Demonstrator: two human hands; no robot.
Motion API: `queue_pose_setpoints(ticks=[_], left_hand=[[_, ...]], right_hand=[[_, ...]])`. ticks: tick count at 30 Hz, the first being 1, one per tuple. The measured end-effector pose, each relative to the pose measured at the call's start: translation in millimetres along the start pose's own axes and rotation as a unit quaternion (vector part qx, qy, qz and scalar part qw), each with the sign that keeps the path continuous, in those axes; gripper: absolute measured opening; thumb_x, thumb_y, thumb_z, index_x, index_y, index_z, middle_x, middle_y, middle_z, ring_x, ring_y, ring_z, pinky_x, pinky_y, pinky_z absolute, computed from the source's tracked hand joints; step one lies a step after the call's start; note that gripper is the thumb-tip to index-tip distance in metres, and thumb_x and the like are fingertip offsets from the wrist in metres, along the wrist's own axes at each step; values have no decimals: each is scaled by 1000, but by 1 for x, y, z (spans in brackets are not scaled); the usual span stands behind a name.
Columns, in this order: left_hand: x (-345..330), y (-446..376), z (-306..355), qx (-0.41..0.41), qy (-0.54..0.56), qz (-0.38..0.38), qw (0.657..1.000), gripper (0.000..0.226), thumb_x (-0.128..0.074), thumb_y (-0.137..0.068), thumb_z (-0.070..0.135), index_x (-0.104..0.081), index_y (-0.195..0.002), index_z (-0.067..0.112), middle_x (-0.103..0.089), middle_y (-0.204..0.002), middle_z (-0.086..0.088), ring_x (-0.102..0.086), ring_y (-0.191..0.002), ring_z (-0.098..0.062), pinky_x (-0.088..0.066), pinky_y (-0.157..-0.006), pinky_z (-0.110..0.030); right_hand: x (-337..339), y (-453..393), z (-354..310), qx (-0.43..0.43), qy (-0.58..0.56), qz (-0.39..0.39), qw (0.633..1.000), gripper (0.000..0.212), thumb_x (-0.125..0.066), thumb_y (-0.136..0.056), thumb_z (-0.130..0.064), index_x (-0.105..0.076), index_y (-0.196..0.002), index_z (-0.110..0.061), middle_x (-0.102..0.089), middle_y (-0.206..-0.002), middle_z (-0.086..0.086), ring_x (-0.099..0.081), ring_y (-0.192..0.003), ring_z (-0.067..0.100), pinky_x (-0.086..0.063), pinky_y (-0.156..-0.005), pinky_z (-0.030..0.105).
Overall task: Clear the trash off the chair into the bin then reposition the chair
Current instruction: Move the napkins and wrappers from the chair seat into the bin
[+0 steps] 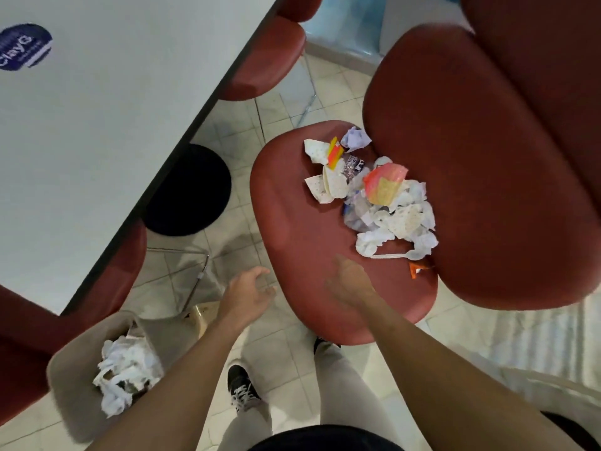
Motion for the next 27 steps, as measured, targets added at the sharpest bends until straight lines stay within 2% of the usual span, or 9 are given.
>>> queue_pose_setpoints(ticks=[3, 7, 11, 16, 20, 24, 27], left_hand=[[-22, -25, 38, -21, -11, -18, 1000, 39, -71, -81, 32, -61, -119, 25, -59, -121, 3, -55, -114, -14, -40, -91, -23], [-47, -58, 81, -44, -23, -32, 998, 38, -71, -80, 32, -62, -116, 25, -59, -113, 2, -57, -106, -16, -47, -92, -31], [-65, -95, 114, -65, -31, -32, 997, 36, -73, -79, 31, -63, -113, 25, -58, -109, 0, -59, -103, -20, -48, -93, -34], [-80, -151, 144, -59, -37, -26, 997, 36, -71, -80, 32, -62, -114, 29, -52, -118, 0, -58, -108, -21, -47, -97, -38], [-85, -188, 164, -67, -62, -4, 996, 40, -69, -82, 29, -60, -121, 26, -46, -125, -4, -54, -111, -21, -41, -96, -29], [-94, -220, 178, -65, -59, 0, 996, 41, -69, -82, 26, -59, -122, 27, -40, -136, -12, -51, -118, -28, -40, -97, -31], [-105, -236, 183, -45, -67, -14, 997, 43, -67, -85, 27, -56, -126, 29, -27, -148, -13, -48, -123, -26, -35, -100, -26]], right_hand=[[23, -16, 32, -21, -13, 8, 1000, 53, -62, -88, -24, -44, -136, -12, -54, -133, 12, -51, -123, 30, -42, -102, 37], [48, -35, 66, -51, -52, 37, 997, 55, -62, -84, -20, -44, -136, -18, -51, -130, 13, -53, -119, 32, -44, -97, 37], [74, -61, 93, -63, -96, 100, 988, 57, -60, -79, -13, -46, -133, -17, -47, -128, 12, -55, -112, 32, -47, -94, 41], [111, -107, 121, -105, -83, 146, 980, 63, -60, -81, -15, -39, -140, -18, -39, -134, 12, -46, -121, 33, -46, -94, 41], [133, -137, 132, -111, -22, 178, 978, 67, -59, -83, -16, -33, -144, -20, -30, -144, 9, -38, -129, 31, -39, -100, 40], [139, -161, 137, -126, -4, 177, 976, 66, -58, -83, -15, -33, -143, -23, -32, -143, 8, -37, -129, 28, -36, -101, 41], [137, -172, 140, -138, 12, 173, 975, 66, -58, -82, -13, -33, -142, -24, -35, -141, 9, -36, -130, 28, -34, -102, 43]])
Point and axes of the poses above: each hand's wrist, its own y-axis away from the middle knuckle, its own x-axis out of the back of the hand, z = x × y, the point moved 6 cm from there along -y, towards the middle knuckle
